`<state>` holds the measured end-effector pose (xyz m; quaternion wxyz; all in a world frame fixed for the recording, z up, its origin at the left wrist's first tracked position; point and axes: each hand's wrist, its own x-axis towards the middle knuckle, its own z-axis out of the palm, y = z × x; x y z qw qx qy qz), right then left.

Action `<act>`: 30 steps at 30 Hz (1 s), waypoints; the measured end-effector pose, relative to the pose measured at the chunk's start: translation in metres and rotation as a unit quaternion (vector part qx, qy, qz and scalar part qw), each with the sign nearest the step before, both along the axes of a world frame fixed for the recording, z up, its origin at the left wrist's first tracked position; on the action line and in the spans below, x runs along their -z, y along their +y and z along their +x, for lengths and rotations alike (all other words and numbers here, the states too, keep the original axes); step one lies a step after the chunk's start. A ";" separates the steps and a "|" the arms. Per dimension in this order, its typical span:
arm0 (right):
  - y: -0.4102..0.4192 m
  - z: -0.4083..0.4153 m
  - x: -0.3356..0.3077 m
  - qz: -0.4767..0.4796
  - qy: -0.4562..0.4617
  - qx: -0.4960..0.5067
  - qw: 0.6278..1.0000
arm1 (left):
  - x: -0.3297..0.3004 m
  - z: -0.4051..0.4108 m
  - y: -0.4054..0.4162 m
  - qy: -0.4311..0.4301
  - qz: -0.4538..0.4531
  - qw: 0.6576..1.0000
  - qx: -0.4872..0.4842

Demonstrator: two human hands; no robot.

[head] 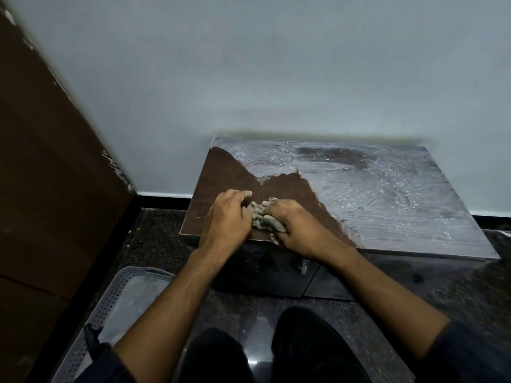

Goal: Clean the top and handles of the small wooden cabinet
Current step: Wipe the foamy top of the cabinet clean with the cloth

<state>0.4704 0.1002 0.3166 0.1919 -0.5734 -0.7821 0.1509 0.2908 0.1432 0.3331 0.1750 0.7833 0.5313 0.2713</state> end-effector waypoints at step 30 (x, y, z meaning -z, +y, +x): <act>0.019 -0.008 -0.006 -0.014 -0.008 0.008 1.000 | 0.006 -0.032 0.000 -0.072 0.039 0.996 -0.046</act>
